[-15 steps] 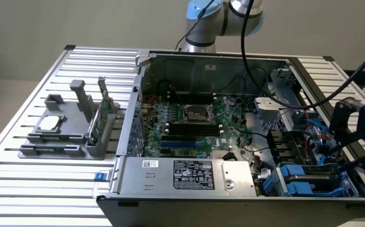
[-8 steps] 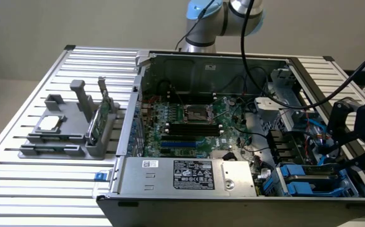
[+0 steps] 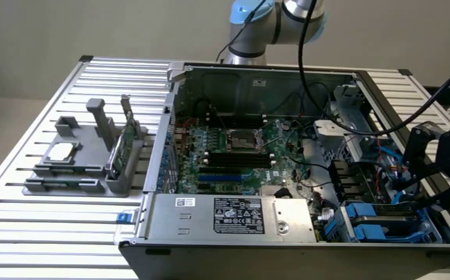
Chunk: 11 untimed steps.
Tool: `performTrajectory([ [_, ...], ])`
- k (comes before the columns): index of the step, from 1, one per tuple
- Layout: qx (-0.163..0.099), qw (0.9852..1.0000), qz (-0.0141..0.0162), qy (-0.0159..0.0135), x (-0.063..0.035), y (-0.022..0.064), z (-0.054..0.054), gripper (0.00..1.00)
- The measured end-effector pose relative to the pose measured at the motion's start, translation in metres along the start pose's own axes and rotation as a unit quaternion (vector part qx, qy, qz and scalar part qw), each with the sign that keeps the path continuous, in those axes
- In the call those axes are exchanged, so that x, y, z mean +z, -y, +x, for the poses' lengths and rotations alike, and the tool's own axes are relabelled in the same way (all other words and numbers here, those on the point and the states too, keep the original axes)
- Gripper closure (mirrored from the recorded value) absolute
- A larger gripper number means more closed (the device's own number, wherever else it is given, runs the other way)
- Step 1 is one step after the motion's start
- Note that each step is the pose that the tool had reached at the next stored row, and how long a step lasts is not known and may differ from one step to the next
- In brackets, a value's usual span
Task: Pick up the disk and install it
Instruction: 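Insert the first disk wire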
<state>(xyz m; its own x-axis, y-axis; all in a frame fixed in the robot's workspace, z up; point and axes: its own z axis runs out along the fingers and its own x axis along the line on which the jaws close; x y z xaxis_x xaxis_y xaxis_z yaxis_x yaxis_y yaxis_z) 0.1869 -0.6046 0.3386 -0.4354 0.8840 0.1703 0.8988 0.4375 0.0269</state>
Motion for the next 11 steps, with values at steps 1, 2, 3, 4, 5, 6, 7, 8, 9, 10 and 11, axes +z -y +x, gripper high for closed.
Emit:
performTrajectory([
  [1,0.000,1.0000,0.0003,-0.0003,0.0006,-0.0001,-0.0001,0.64],
  [2,0.000,1.0000,0.0006,-0.0007,0.0012,-0.0004,-0.0001,0.64],
  [3,0.001,1.0000,0.0008,-0.0011,0.0018,-0.0007,-0.0001,0.64],
  [4,0.001,1.0000,0.0010,-0.0015,0.0024,-0.0011,0.0000,0.64],
  [5,0.001,1.0000,0.0011,-0.0019,0.0031,-0.0016,0.0001,0.64],
  [6,0.001,1.0000,0.0010,-0.0024,0.0039,-0.0021,0.0003,0.64],
  [7,0.001,1.0000,0.0009,-0.0030,0.0048,-0.0028,0.0004,0.64],
  [8,0.001,1.0000,0.0010,-0.0030,0.0052,-0.0032,0.0007,0.64],
  [9,0.001,1.0000,0.0012,-0.0030,0.0054,-0.0034,0.0011,0.64],
  [10,0.001,1.0000,0.0013,-0.0029,0.0054,-0.0036,0.0015,0.64],
  [11,0.001,1.0000,0.0014,-0.0031,0.0055,-0.0039,0.0020,0.66],
])
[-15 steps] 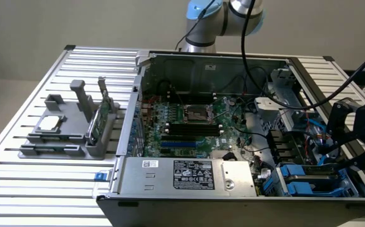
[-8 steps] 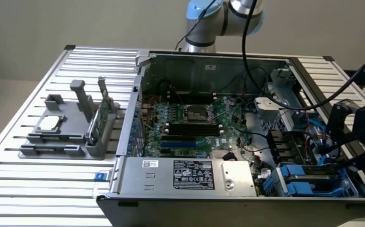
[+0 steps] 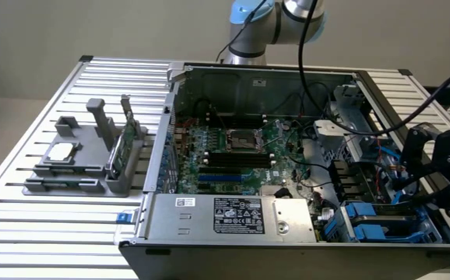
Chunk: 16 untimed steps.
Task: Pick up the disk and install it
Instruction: 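Insert the first disk wire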
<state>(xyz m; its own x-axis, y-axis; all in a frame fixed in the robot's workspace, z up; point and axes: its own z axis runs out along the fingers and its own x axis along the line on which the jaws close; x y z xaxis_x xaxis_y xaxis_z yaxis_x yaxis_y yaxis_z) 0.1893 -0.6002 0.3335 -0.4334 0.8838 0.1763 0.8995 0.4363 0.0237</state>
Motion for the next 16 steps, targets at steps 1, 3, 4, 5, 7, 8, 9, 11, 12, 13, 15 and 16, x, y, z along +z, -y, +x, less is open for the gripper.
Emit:
performTrajectory([
  [1,0.000,1.0000,0.0002,-0.0001,0.0001,-0.0002,0.000,0.66],
  [3,0.000,1.0000,0.0005,-0.0002,0.0002,-0.0007,0.001,0.79],
  [4,0.001,1.0000,0.0007,-0.0003,0.0002,-0.0008,0.002,0.79],
  [5,0.001,1.0000,0.0010,-0.0005,0.0003,-0.0010,0.002,0.83],
  [7,0.002,1.0000,0.0019,-0.0009,0.0004,-0.0011,0.002,0.83],
  [8,0.002,1.0000,0.0025,-0.0012,0.0003,-0.0012,0.002,0.83],
  [9,0.002,1.0000,0.0032,-0.0016,0.0004,-0.0012,0.002,0.83],
  [11,0.003,1.0000,0.0042,-0.0021,0.0001,-0.0011,0.002,0.83],
  [12,0.003,1.0000,0.0045,-0.0022,-0.0006,-0.0008,0.003,0.83],
  [13,0.004,1.0000,0.0046,-0.0022,-0.0017,-0.0004,0.003,0.83],
  [15,0.004,1.0000,0.0046,-0.0023,-0.0071,0.0006,0.005,0.83],
  [16,0.004,1.0000,0.0046,-0.0023,-0.0099,0.0013,0.005,0.83],
])
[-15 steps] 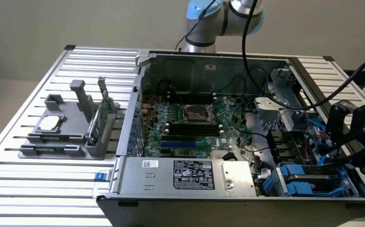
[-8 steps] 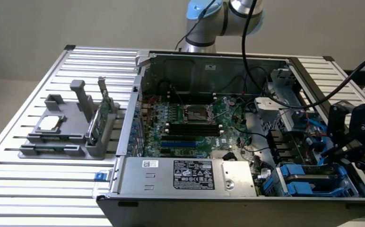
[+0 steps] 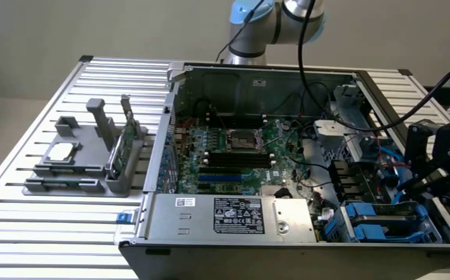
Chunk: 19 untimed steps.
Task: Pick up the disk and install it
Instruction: 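Insert the first disk wire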
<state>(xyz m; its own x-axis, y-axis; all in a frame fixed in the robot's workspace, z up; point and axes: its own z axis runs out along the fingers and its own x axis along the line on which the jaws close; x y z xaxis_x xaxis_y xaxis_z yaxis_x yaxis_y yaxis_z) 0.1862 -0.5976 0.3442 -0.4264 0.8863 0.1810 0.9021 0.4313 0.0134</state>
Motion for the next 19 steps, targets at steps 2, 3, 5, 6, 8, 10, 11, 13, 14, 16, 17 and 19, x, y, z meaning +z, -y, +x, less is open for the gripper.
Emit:
performTrajectory([
  [2,0.000,1.0000,0.0000,-0.0001,-0.0030,0.0020,0.002,0.83],
  [3,0.000,1.0000,-0.0001,-0.0002,-0.0030,0.0032,0.002,0.83],
  [5,0.000,1.0000,0.0000,0.0001,-0.0031,0.0062,0.004,0.83],
  [6,0.000,1.0000,0.0001,0.0002,-0.0029,0.0076,0.004,0.83],
  [8,0.001,1.0000,0.0002,0.0007,-0.0028,0.0104,0.006,0.83],
  [10,0.003,1.0000,0.0001,0.0013,-0.0023,0.0140,0.007,0.83],
  [11,0.007,1.0000,-0.0007,0.0012,-0.0019,0.0150,0.008,0.83],
  [13,0.015,0.9999,-0.0020,0.0016,-0.0012,0.0170,0.008,0.83],
  [14,0.018,0.9998,-0.0023,0.0024,-0.0009,0.0176,0.009,0.83],
  [16,0.024,0.9997,-0.0016,0.0062,-0.0008,0.0177,0.009,0.83],
  [17,0.027,0.9996,-0.0007,0.0092,-0.0008,0.0177,0.009,0.83],
  [19,0.032,0.9993,0.0019,0.0172,-0.0008,0.0178,0.009,0.83],
])
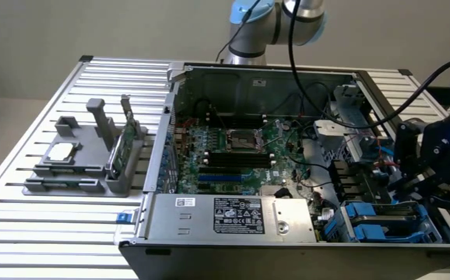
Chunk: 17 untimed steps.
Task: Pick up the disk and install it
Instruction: 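Insert the first disk wire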
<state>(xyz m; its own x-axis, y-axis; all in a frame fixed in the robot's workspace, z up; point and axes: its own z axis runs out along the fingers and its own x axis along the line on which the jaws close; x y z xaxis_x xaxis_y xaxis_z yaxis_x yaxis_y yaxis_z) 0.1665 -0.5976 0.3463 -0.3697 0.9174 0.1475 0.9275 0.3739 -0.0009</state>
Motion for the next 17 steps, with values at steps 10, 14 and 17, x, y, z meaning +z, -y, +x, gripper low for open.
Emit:
performTrajectory([
  [10,0.019,0.9997,0.0079,0.0157,0.0000,0.0002,0.0001,0.83],
  [14,0.020,0.9991,0.0174,0.0318,0.0002,0.0012,0.0013,0.83],
  [17,0.023,0.9984,0.0267,0.0437,0.0002,0.0014,0.0014,0.83],
])
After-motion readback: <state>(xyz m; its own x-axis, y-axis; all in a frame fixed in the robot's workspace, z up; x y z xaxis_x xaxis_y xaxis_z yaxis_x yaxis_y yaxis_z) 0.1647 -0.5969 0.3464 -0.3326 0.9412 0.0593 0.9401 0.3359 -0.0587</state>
